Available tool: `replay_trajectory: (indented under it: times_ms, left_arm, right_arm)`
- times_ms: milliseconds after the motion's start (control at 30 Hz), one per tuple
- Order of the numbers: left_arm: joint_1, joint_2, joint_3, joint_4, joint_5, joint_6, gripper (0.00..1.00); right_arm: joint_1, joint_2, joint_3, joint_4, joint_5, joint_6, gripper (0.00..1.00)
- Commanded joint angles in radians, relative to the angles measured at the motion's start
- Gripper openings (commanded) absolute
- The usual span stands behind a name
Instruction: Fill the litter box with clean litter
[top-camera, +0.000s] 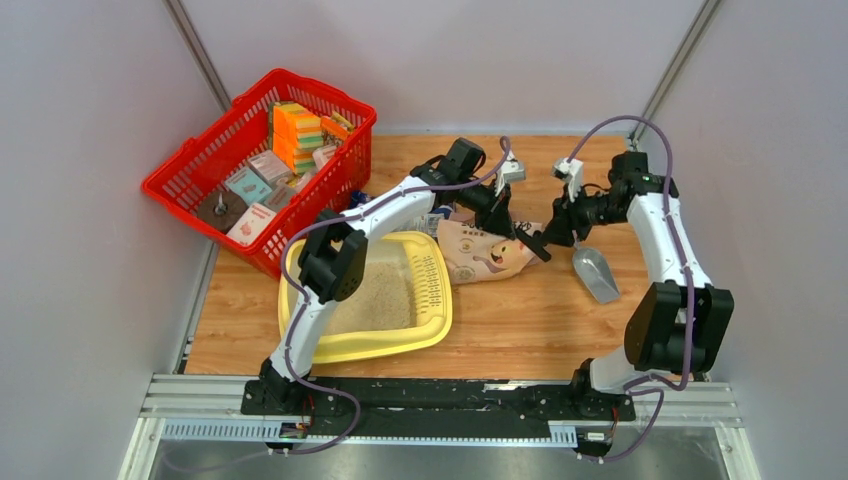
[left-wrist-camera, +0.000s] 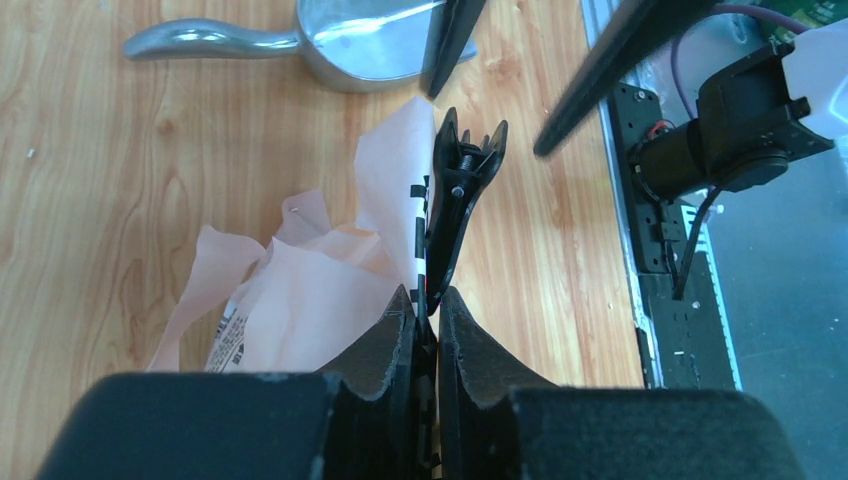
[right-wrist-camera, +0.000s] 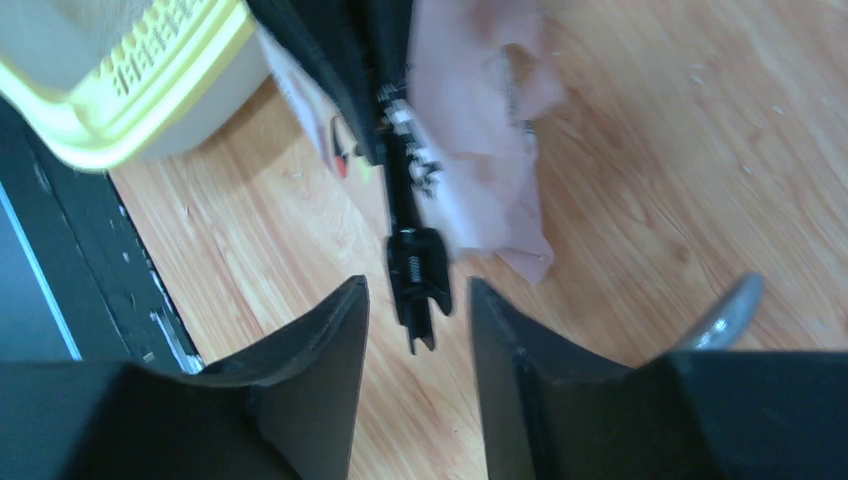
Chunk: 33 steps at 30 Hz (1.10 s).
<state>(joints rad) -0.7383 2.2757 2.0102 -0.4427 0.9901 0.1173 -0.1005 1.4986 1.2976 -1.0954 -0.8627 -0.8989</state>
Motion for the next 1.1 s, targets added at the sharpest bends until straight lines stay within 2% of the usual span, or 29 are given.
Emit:
replay_trajectory:
  times_ms: [0, 33, 67, 133, 167, 267, 533, 700, 833, 1067]
  left_arm:
    - [-0.027, -0.053, -0.021, 0.061, 0.090, -0.033, 0.00]
    - [-0.026, -0.054, -0.021, 0.061, 0.091, -0.033, 0.00]
    - [-0.024, -0.054, -0.019, 0.061, 0.093, -0.033, 0.00]
    - [-0.023, -0.051, -0.013, 0.067, 0.093, -0.044, 0.00]
    - [-0.021, -0.050, -0.013, 0.074, 0.094, -0.051, 0.00]
    - [-0.019, -0.044, -0.016, 0.110, 0.093, -0.085, 0.00]
    - [-0.019, -0.038, -0.019, 0.156, 0.090, -0.146, 0.00]
    - [-0.019, -0.035, -0.018, 0.154, 0.090, -0.148, 0.00]
    - [-0.018, -0.035, -0.018, 0.162, 0.088, -0.154, 0.00]
    - [-0.015, -0.033, -0.019, 0.164, 0.087, -0.159, 0.00]
  right_arm:
    - [-0.135, 0.026, 0.097, -0.035, -0.119, 0.068, 0.53]
    - [-0.152, 0.040, 0.117, -0.059, -0.160, 0.054, 0.56]
    - [-0.165, 0.075, 0.127, -0.145, -0.173, -0.027, 0.59]
    - [-0.173, 0.113, 0.150, -0.255, -0.196, -0.128, 0.60]
    - [-0.171, 0.153, 0.167, -0.362, -0.209, -0.235, 0.60]
    - [-0.169, 0.208, 0.172, -0.475, -0.243, -0.334, 0.59]
    - [-0.140, 0.216, 0.147, -0.399, -0.252, -0.284, 0.64]
    - [-0.122, 0.239, 0.152, -0.472, -0.262, -0.340, 0.65]
    - [-0.119, 0.264, 0.151, -0.526, -0.272, -0.383, 0.64]
    - [-0.111, 0.264, 0.138, -0.489, -0.285, -0.345, 0.58]
